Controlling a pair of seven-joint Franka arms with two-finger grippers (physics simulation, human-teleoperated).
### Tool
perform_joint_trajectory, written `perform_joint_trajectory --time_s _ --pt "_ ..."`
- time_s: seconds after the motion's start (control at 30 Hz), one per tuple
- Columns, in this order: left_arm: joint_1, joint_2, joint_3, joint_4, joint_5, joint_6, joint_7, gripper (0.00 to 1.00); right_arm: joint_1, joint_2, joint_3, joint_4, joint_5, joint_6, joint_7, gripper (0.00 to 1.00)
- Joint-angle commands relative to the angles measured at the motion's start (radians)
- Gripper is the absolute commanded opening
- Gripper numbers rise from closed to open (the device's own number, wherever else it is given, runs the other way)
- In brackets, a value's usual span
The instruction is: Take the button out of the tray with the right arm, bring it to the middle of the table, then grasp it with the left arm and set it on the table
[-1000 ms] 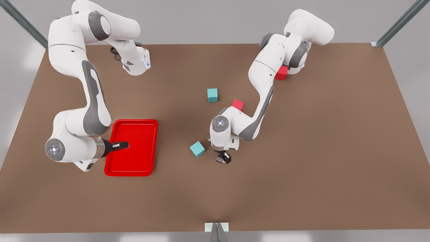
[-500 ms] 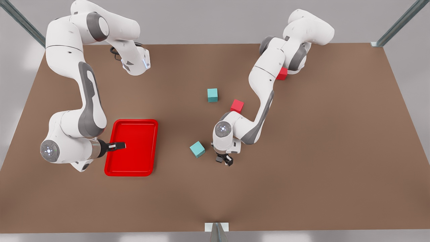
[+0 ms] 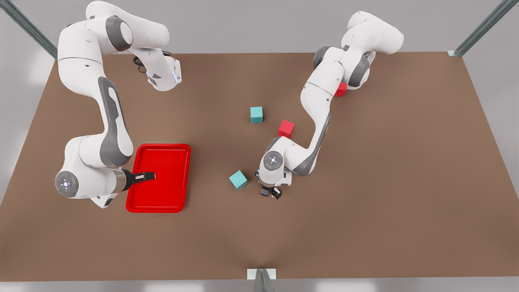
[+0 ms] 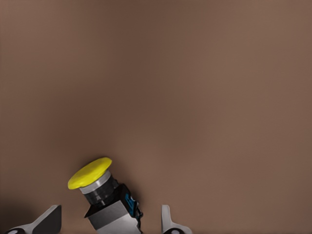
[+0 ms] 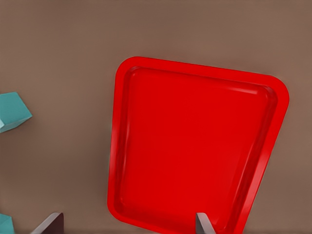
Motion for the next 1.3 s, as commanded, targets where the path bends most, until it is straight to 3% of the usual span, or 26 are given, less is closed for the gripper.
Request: perform_joint_trajectory --time_s 0.0,0.83,0.9,0.97,1.07,1.27 --pt "0.001 -0.001 0.001 0.002 -0.003 0.0 -2.094 0.99 -0.004 -0.002 0.001 0.0 -0.005 -0.005 -0.002 1.0" --pt "0.004 0.023 0.0 0.007 -0.003 0.016 -2.084 0.98 -0.011 0.016 0.002 -0.006 0.004 0.003 0.0 1.0" --pt "0.004 0.023 0.0 0.004 -0.003 0.015 -2.082 0.91 -0.01 0.015 0.002 -0.006 0.004 0.003 0.0 1.0" --pt "0.004 0.022 0.0 0.0 -0.003 0.013 -2.082 0.73 -0.01 0.015 0.004 -0.006 0.004 0.002 0.0 1.0" --pt "0.004 0.023 -0.002 0.0 -0.003 0.015 -2.079 0.73 -0.01 0.015 0.002 -0.007 0.003 0.003 0.0 1.0" --pt "0.003 0.022 0.0 0.0 0.003 0.015 -2.054 0.44 -0.01 0.015 0.004 -0.009 0.003 0.003 0.0 1.0"
